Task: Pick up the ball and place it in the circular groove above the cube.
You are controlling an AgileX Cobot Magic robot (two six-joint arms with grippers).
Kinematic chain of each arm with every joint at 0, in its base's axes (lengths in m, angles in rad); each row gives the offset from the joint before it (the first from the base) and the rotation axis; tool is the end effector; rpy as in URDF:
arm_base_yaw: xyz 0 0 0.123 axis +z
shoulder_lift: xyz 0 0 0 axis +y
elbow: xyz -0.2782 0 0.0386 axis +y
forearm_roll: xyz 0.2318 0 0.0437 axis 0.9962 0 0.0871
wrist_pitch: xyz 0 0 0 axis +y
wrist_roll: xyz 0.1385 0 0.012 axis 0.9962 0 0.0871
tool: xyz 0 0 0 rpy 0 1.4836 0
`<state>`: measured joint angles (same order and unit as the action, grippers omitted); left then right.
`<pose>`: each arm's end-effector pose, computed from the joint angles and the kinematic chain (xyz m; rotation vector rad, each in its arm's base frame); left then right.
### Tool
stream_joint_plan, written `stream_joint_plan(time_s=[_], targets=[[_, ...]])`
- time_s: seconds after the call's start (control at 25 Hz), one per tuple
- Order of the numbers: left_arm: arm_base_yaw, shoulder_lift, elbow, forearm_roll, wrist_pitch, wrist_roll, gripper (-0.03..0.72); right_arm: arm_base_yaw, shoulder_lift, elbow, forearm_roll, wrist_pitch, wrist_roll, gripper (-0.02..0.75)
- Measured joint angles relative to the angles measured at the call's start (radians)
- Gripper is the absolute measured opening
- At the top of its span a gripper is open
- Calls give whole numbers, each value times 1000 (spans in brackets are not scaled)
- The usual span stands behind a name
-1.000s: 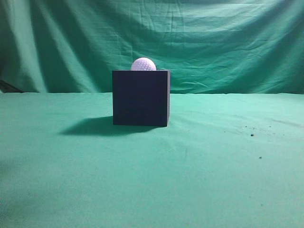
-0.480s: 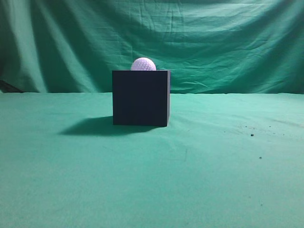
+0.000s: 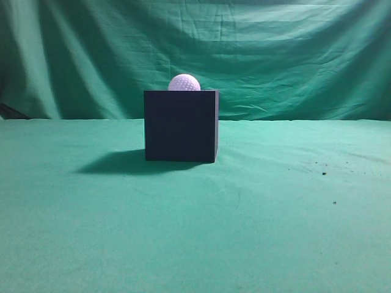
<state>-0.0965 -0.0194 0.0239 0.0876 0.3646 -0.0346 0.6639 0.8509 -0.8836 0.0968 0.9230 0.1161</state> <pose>0.0866 -0.0040 0.1603 0.1113 1.8479 -0.0054 0.1291 0.1146 0.3093 -0.6240 2.3430 0.4854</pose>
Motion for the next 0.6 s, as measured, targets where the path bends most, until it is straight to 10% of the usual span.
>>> stream_joint_plan(time_s=[0.6], targets=[[0, 0, 0, 0, 0, 0, 0, 0, -187, 199, -27, -99, -159, 0]])
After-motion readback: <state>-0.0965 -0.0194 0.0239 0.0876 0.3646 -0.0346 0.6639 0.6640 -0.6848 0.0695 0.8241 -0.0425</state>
